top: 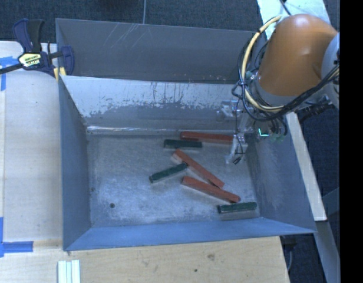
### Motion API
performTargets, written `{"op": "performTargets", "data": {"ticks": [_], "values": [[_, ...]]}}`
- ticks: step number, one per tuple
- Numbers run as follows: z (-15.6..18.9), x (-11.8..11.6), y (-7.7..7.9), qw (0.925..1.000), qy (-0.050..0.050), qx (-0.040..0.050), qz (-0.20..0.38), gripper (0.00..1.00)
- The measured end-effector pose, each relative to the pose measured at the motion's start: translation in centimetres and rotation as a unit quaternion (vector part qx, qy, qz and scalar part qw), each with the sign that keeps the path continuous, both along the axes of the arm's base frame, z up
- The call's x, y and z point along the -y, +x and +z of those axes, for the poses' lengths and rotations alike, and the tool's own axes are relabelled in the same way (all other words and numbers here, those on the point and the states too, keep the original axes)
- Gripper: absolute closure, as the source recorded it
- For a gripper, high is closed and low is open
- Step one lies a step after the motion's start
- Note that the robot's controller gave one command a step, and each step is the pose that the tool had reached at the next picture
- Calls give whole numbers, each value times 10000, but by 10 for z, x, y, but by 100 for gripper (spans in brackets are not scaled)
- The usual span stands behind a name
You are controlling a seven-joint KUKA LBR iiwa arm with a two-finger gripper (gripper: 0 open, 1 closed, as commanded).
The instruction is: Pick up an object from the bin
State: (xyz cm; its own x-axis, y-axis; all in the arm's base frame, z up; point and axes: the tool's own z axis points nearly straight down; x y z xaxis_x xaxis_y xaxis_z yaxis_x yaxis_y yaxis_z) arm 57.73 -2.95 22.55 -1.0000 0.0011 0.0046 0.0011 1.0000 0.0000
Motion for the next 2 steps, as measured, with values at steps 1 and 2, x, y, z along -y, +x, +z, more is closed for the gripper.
{"op": "performTargets", "data": {"ticks": [1,2], "values": [[-91,45,-39,9996,-4,-10,266,0],[-159,4,-58,9998,13,-2,212,0]]}}
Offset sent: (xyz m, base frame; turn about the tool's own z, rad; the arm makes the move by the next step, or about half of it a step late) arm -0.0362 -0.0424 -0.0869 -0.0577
